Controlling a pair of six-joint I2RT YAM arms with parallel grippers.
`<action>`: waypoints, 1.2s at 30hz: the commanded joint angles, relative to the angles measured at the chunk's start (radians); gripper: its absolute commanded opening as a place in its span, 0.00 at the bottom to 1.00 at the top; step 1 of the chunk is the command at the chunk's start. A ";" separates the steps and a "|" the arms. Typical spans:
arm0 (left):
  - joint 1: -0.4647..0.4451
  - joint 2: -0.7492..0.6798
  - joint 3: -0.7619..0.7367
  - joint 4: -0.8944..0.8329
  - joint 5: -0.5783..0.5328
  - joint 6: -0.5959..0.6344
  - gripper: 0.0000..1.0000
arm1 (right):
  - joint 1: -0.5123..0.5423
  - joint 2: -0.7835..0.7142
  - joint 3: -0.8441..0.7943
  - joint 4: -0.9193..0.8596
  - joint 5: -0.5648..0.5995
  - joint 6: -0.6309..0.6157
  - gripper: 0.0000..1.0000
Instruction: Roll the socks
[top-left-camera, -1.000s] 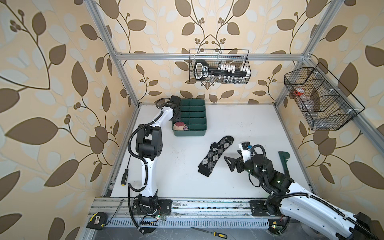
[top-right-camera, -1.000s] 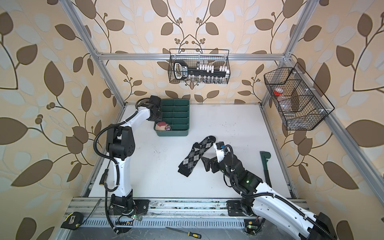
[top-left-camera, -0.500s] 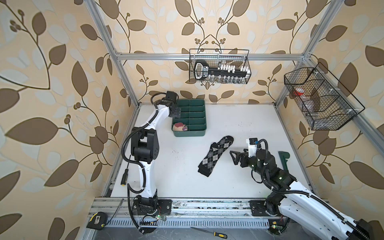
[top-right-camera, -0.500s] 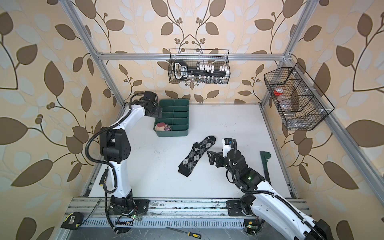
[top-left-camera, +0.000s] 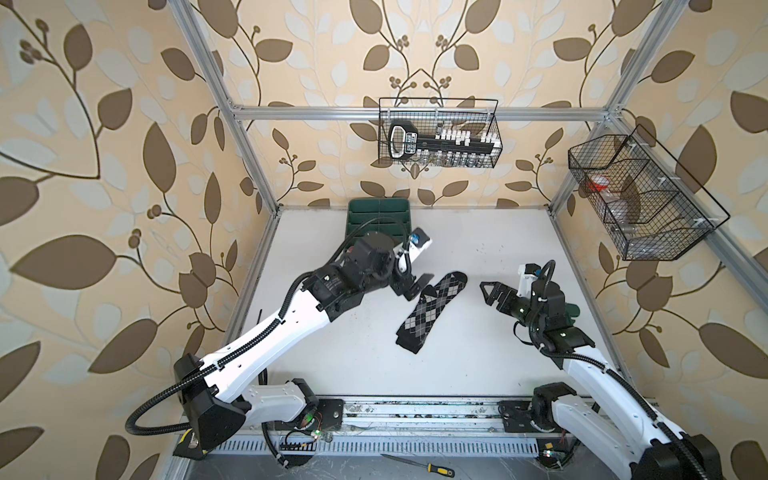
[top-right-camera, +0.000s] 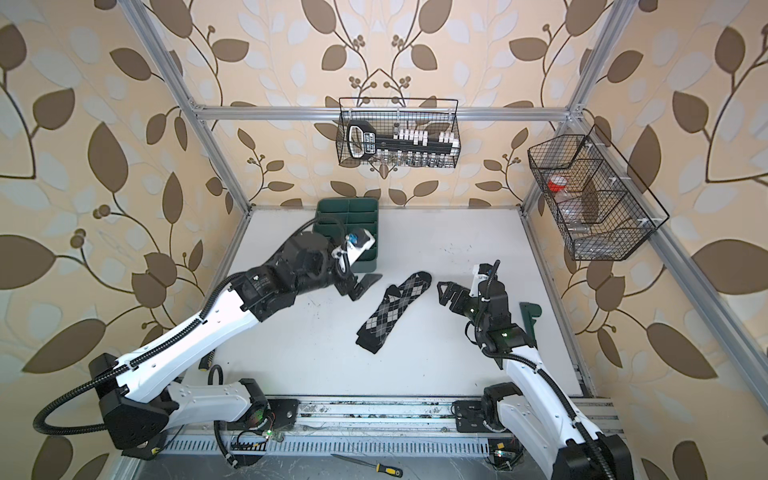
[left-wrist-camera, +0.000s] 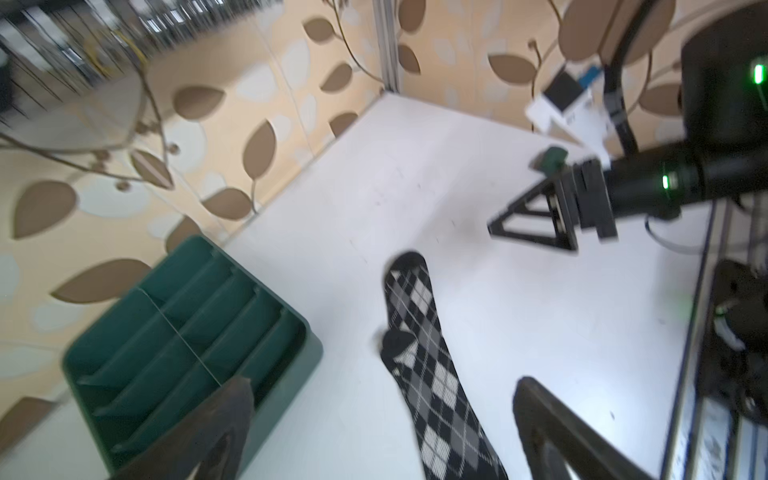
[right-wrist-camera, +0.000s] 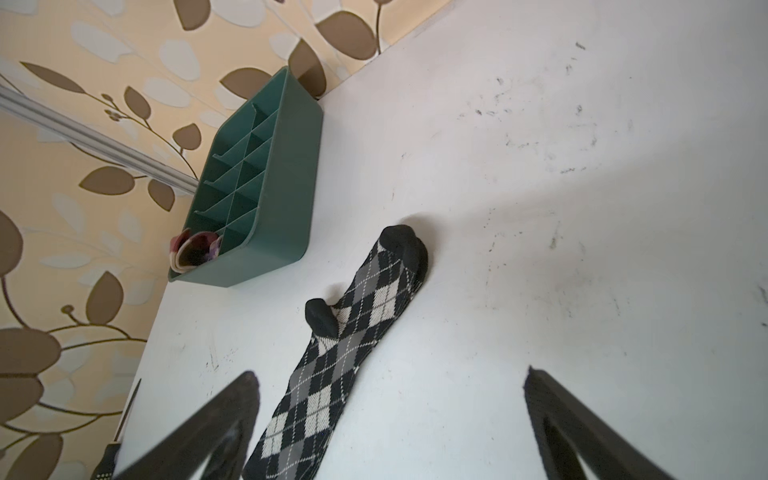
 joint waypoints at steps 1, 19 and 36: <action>-0.002 -0.077 -0.104 0.086 0.043 0.029 0.99 | -0.066 0.040 0.039 0.037 -0.114 0.029 1.00; -0.117 -0.064 -0.391 0.214 0.150 0.016 0.99 | -0.113 0.226 -0.017 0.166 -0.197 0.024 1.00; -0.162 0.079 -0.451 0.305 0.105 -0.095 0.99 | -0.093 0.527 -0.061 0.451 -0.209 0.113 0.90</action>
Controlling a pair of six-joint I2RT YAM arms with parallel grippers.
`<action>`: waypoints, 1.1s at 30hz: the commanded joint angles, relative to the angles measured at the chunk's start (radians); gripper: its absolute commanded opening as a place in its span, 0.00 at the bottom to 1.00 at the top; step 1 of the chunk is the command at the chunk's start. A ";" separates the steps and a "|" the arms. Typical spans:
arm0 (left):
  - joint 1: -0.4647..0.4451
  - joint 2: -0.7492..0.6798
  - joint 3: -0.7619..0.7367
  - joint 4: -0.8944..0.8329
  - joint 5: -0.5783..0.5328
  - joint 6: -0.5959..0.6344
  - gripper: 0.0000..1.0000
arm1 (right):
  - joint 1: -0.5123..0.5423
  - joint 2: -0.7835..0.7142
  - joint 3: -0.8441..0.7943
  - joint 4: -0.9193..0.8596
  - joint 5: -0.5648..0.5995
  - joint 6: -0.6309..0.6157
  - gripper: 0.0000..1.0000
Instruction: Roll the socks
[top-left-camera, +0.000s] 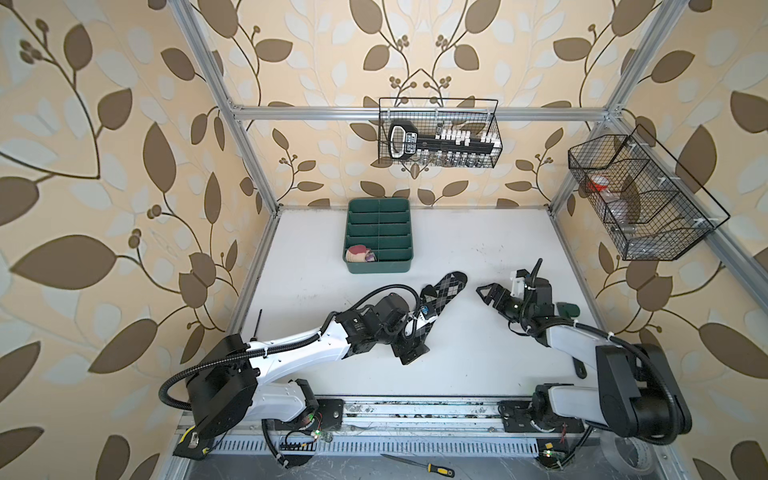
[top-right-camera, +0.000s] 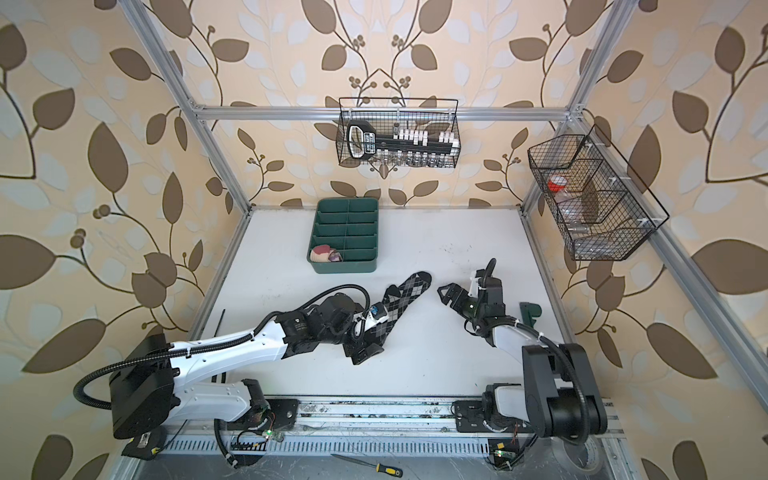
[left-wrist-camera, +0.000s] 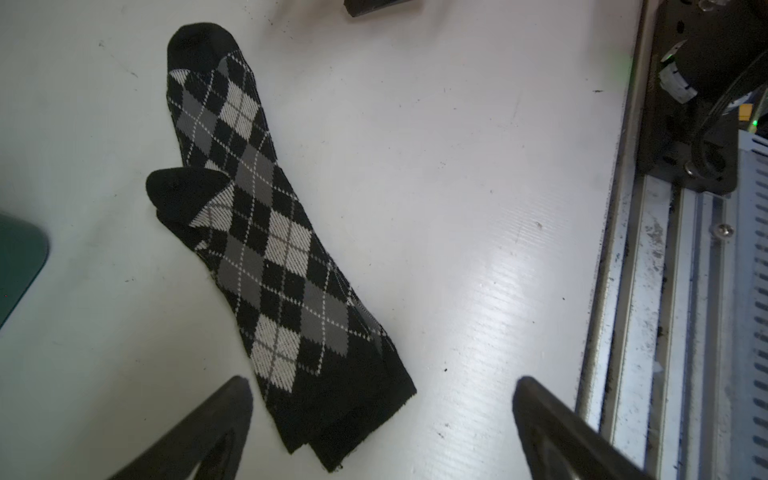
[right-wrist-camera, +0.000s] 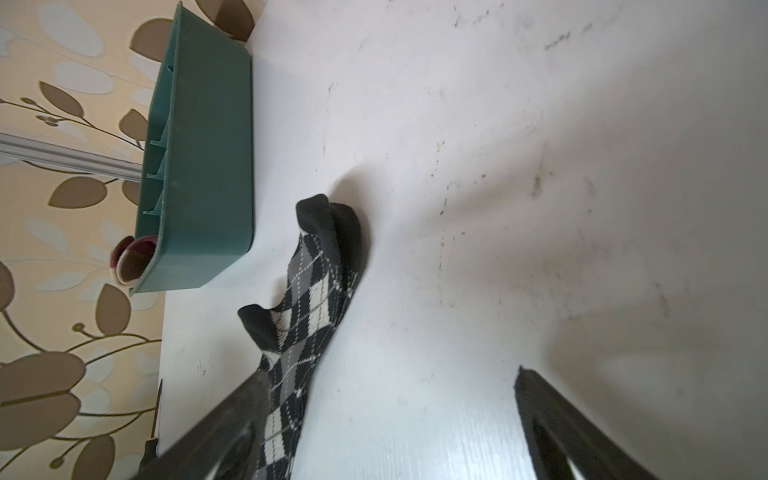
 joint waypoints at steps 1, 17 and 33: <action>-0.005 0.009 0.006 0.044 -0.024 -0.047 0.99 | 0.019 0.090 -0.009 0.137 -0.021 0.051 0.88; 0.025 0.054 0.013 0.041 -0.163 -0.356 0.99 | 0.137 0.491 0.135 0.385 -0.039 0.153 0.54; 0.184 0.151 -0.011 0.096 -0.046 -0.687 0.99 | 0.130 0.507 0.289 0.175 -0.032 -0.012 0.24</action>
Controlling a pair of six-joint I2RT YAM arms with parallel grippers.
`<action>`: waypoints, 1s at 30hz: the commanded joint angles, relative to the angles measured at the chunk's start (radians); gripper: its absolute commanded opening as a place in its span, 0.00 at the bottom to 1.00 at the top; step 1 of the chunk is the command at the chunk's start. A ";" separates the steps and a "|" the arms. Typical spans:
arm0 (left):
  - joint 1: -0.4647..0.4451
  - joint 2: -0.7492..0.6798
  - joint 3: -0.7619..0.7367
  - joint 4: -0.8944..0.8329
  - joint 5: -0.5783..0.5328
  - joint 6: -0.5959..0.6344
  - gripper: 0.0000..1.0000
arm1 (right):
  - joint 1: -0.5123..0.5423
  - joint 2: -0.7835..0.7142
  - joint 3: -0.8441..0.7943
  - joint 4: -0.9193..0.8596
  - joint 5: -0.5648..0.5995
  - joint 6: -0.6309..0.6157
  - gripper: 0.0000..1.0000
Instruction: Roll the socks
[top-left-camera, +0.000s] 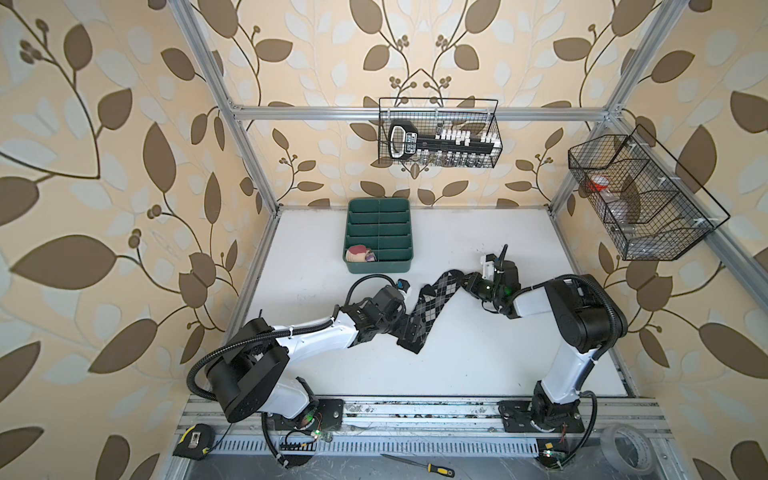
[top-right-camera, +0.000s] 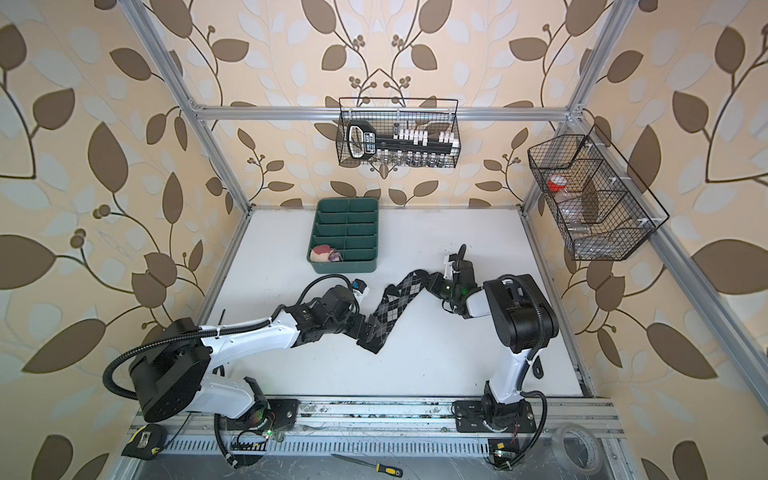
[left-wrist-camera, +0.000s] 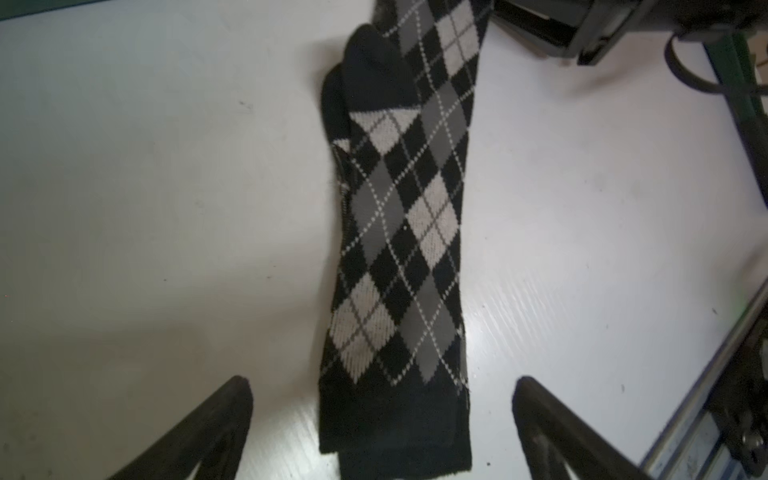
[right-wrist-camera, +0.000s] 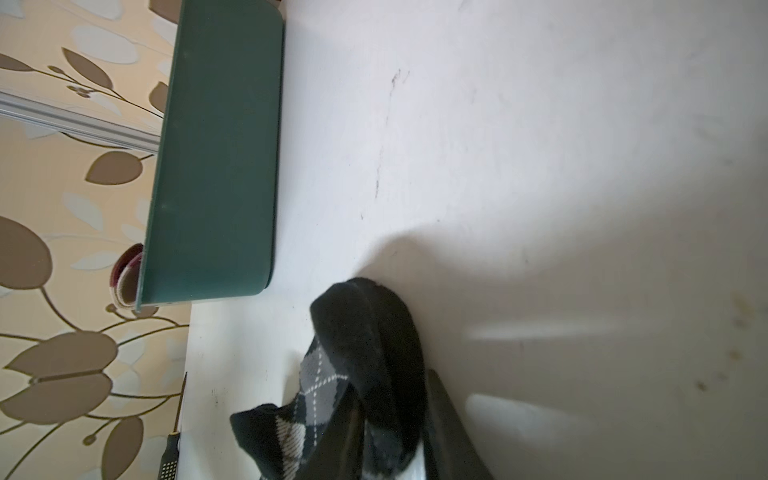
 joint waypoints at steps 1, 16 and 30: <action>0.024 0.015 0.018 -0.016 0.045 -0.074 0.98 | -0.002 0.020 0.021 -0.116 0.017 -0.056 0.23; 0.007 0.115 0.021 -0.052 0.039 -0.160 0.65 | -0.015 0.022 0.042 -0.130 -0.009 -0.072 0.22; -0.069 0.104 0.023 -0.104 -0.025 -0.214 0.28 | -0.019 0.031 0.048 -0.127 -0.010 -0.073 0.21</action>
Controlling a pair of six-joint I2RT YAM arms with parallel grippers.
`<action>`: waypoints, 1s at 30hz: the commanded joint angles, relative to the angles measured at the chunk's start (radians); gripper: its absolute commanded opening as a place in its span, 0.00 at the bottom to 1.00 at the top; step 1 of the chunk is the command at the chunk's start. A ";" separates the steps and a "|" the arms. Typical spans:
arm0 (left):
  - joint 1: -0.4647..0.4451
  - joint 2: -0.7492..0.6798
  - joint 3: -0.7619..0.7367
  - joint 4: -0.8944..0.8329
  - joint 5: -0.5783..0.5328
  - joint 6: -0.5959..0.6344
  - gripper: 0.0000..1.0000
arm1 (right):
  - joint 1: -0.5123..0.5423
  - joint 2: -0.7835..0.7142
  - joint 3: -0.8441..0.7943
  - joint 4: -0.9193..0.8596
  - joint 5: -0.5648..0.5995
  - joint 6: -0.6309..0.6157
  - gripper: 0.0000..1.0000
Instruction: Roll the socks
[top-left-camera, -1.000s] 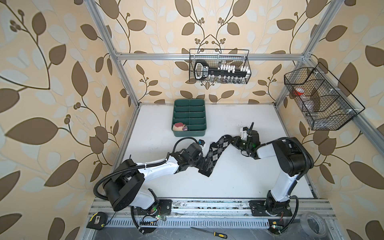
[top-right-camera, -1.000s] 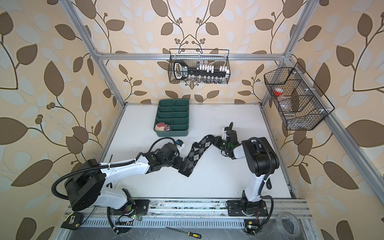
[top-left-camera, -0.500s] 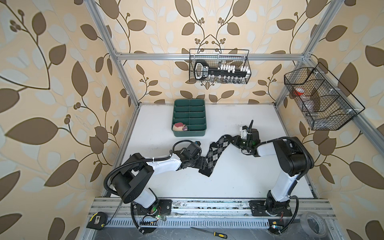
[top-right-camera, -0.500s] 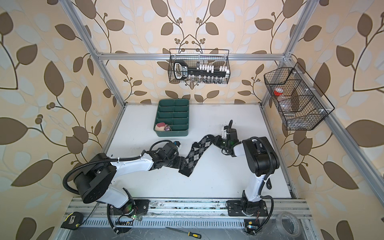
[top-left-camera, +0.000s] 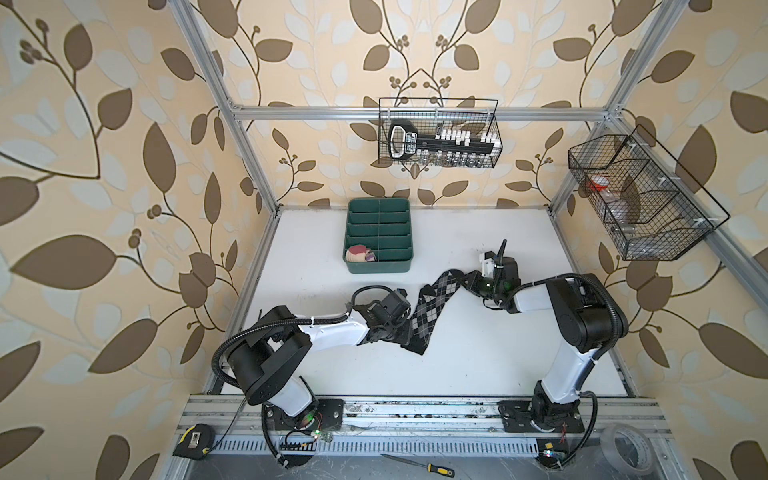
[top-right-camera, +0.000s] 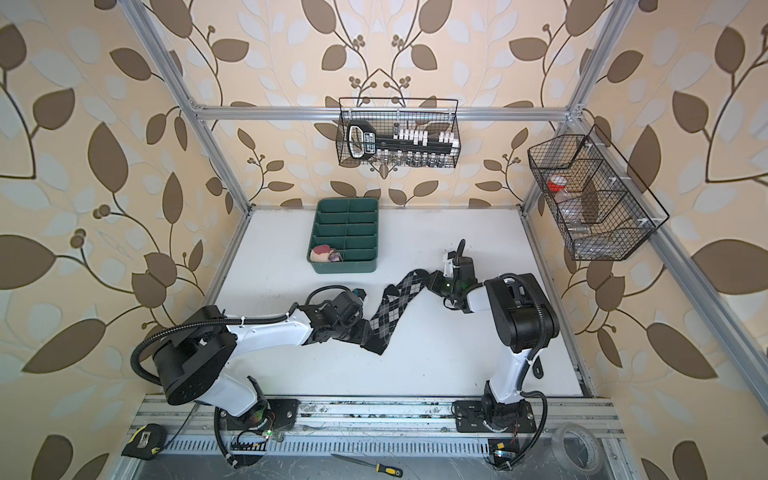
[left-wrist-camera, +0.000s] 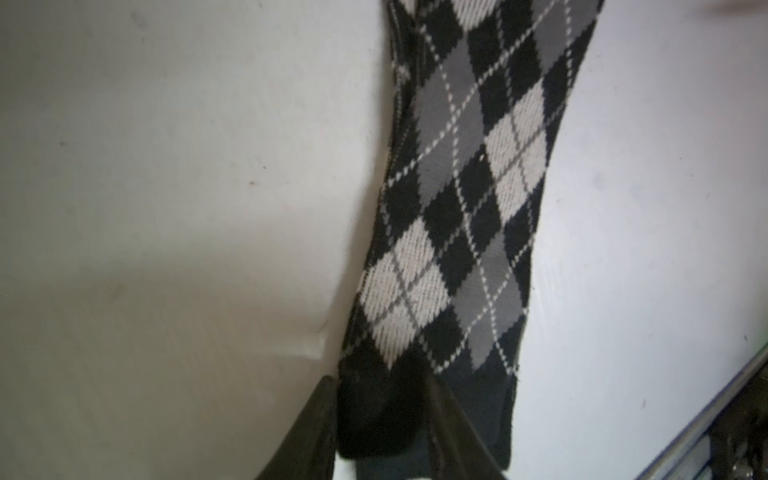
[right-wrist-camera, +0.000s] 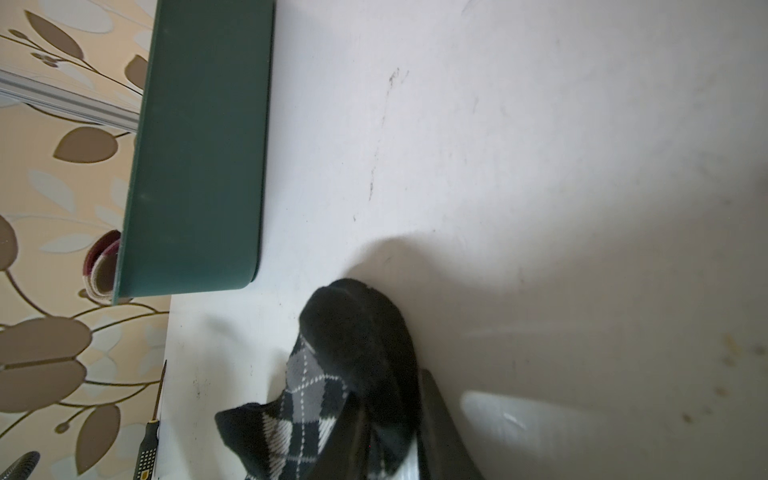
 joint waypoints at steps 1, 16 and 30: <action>-0.009 -0.025 0.000 -0.045 -0.052 -0.025 0.25 | -0.005 0.030 0.009 -0.044 0.005 -0.011 0.22; -0.085 -0.090 -0.028 -0.125 -0.113 -0.075 0.00 | -0.015 0.049 0.007 -0.035 0.013 -0.010 0.21; -0.151 -0.132 -0.064 -0.136 -0.119 -0.133 0.01 | -0.004 0.076 0.050 -0.061 0.007 -0.029 0.21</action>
